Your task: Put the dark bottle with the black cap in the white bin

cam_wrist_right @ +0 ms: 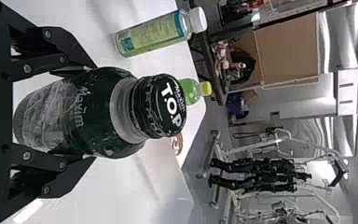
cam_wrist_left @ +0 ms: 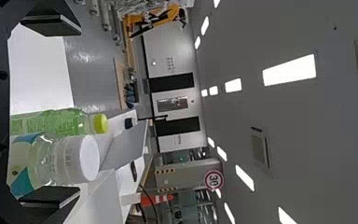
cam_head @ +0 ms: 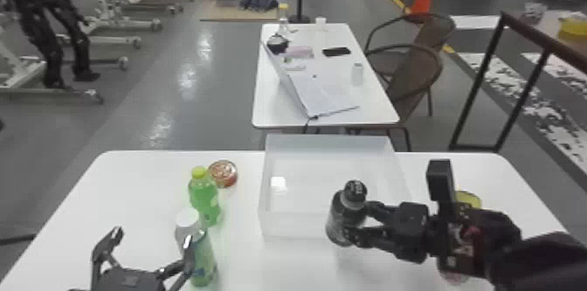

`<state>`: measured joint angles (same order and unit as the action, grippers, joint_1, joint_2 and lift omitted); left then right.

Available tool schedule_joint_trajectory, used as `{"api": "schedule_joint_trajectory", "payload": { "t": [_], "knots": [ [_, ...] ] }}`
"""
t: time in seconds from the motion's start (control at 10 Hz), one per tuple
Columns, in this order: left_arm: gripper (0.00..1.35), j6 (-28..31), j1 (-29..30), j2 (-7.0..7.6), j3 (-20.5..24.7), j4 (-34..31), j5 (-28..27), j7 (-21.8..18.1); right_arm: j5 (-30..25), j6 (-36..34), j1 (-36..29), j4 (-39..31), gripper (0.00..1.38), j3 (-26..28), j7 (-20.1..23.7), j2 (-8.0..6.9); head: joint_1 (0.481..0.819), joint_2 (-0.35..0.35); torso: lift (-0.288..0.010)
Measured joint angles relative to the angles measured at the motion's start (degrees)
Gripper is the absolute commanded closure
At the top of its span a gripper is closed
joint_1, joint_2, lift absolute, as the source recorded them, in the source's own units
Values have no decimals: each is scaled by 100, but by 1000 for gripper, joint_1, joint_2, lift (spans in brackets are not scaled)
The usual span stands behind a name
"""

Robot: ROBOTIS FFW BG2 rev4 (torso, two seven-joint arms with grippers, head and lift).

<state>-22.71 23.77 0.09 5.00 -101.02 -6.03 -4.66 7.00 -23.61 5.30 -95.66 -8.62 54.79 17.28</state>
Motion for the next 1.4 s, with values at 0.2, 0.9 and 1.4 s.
{"api": "schedule_joint_trajectory", "payload": {
  "t": [0.2,0.9,1.4],
  "knots": [
    [101,4,-13,0,-23,19,5,0,42,342,260,282,1167,29,-72,-33,549,0,-100],
    [98,-20,27,0,-12,20,72,0,13,1997,1171,2497,1142,351,-486,-392,549,0,-100],
    [99,-40,66,0,1,2,101,-9,27,2256,1461,3196,516,379,-562,-400,549,0,-100]
  ]
}}
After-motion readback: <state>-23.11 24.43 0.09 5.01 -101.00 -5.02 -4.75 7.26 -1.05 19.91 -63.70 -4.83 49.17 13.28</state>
